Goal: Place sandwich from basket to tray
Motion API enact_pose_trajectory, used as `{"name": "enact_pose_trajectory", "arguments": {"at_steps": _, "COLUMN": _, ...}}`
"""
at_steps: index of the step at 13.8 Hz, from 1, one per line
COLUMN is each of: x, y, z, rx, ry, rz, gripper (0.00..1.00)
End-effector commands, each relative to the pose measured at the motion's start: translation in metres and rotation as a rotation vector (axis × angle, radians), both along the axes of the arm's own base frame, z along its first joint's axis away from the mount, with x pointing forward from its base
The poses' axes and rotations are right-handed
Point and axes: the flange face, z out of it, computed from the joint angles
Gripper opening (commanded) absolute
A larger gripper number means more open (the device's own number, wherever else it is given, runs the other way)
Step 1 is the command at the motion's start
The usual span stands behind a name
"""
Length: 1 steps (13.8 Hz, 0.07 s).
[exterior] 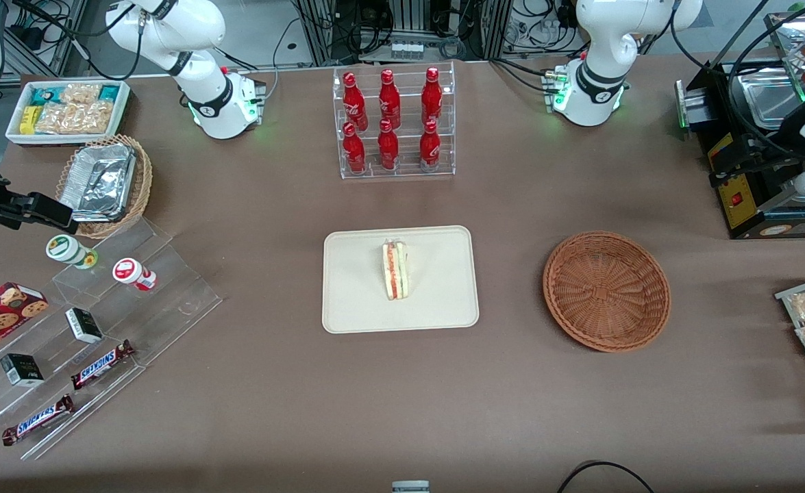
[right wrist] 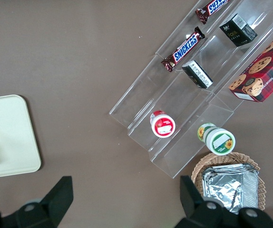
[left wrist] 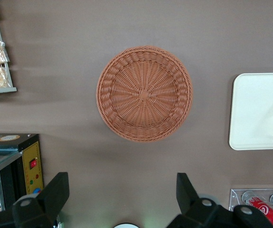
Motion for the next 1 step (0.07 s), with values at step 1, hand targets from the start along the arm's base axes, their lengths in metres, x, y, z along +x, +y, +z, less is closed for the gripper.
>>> {"name": "enact_pose_trajectory", "arguments": {"at_steps": 1, "x": 0.0052, "y": 0.0011, "z": 0.0059, "rx": -0.002, "ry": -0.007, "rz": -0.012, "gripper": 0.99}}
